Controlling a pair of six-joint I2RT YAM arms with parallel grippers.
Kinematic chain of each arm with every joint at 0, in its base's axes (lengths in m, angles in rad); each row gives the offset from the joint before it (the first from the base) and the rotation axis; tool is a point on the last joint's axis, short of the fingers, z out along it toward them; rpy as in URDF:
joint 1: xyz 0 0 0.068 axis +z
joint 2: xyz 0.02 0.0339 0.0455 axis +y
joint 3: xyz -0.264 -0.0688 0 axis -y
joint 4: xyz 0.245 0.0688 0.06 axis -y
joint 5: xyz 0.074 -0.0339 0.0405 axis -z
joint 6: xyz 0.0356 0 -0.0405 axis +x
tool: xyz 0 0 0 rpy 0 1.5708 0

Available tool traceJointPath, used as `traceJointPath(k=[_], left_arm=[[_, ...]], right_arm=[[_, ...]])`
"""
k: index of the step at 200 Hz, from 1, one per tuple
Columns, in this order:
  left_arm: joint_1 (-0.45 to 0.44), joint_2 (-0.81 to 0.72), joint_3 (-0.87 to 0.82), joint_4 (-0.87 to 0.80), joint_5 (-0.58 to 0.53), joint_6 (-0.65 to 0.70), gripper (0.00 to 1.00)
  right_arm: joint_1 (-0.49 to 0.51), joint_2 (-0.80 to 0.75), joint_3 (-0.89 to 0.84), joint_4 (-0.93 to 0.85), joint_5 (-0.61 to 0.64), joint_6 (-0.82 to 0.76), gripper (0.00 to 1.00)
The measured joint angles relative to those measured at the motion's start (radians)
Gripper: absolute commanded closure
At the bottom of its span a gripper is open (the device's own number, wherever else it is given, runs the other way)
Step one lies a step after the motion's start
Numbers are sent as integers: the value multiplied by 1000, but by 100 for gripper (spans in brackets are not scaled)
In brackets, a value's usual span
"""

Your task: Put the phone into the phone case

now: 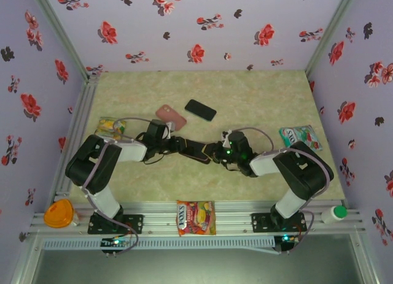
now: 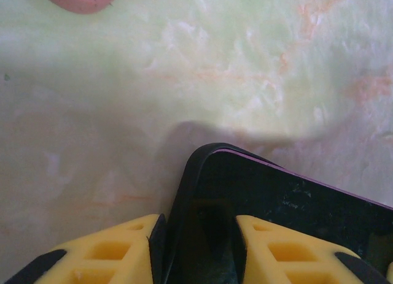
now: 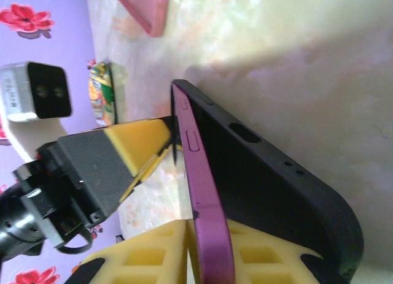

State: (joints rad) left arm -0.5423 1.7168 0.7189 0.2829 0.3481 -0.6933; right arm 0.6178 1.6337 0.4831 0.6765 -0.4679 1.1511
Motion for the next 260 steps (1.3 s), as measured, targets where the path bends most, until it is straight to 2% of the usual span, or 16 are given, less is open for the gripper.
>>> traceJointPath(k=[52,107,136,260], left_arm=[[-15,-11,0,-15,-11,0,63],[-24,-29,-2,-23,-6,0,63],[-27,-30,-2,-22,-5,0,63],[-35,-37,-51,52,2,-5,63]], right_arm=[[5,-5,2,-80,6,-26,69],[15,-26,39,-163,13,-59,51],[19,-32,71,-219,17,-79,46],[25,-67,221,-564,64,-174,40]])
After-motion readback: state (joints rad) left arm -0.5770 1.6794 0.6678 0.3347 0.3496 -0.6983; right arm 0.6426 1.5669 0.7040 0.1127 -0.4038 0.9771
